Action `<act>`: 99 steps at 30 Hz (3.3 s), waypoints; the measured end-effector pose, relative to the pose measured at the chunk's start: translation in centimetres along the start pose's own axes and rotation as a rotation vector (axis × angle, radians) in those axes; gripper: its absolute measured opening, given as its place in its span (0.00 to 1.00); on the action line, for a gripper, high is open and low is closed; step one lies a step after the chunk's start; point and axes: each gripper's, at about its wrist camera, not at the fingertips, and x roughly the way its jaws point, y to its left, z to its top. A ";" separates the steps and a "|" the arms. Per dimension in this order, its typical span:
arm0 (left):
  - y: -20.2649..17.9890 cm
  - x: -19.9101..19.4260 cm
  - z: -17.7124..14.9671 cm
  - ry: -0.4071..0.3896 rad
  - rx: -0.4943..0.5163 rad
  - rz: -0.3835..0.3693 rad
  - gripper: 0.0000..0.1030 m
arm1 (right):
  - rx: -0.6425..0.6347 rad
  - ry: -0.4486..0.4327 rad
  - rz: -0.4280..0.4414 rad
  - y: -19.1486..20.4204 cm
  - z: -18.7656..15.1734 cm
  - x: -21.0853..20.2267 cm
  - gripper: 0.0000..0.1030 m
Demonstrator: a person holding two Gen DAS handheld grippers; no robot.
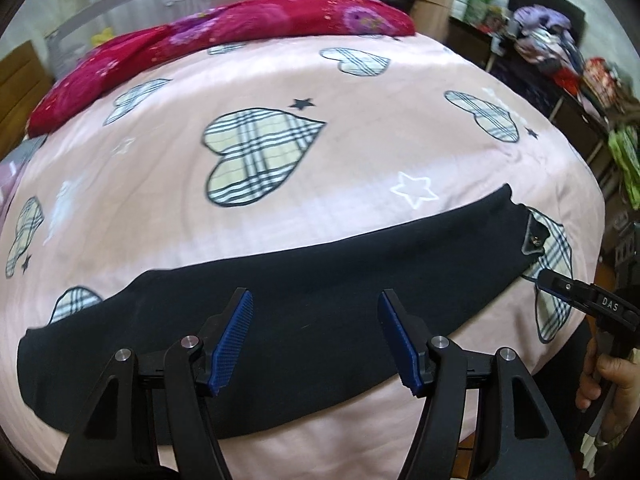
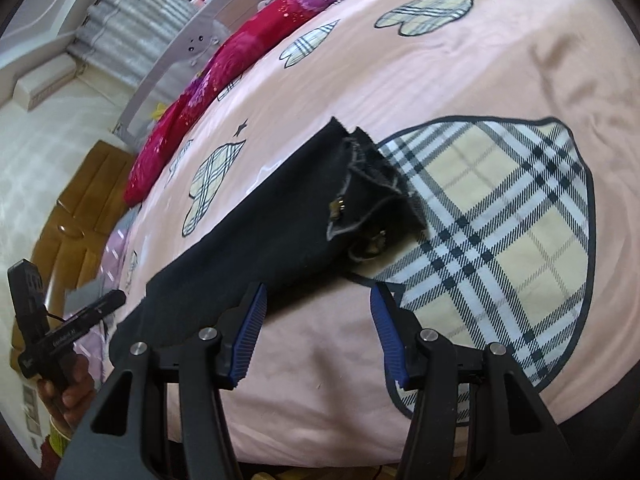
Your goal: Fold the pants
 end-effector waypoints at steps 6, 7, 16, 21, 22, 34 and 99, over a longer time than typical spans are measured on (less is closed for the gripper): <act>-1.7 1.8 1.4 0.035 0.058 -0.022 0.64 | 0.036 -0.004 0.013 -1.2 0.1 0.3 0.54; -2.0 2.1 1.7 0.039 0.071 -0.025 0.64 | 0.040 -0.006 0.013 -1.3 0.1 0.3 0.54; -5.3 5.1 4.0 0.088 0.166 -0.079 0.64 | 0.068 -0.021 0.026 -2.0 0.9 0.7 0.54; -7.1 7.0 5.4 0.118 0.228 -0.171 0.64 | 0.087 -0.039 0.037 -2.1 1.2 1.1 0.54; -7.5 7.5 5.8 0.132 0.239 -0.190 0.64 | 0.089 -0.046 0.040 -2.1 1.3 1.2 0.54; -13.6 12.3 8.8 0.227 0.397 -0.256 0.64 | 0.091 -0.111 0.085 -2.8 1.2 1.9 0.47; 6.6 4.3 2.4 0.055 -0.112 -0.414 0.05 | -0.429 0.188 0.469 16.4 -2.3 9.4 0.17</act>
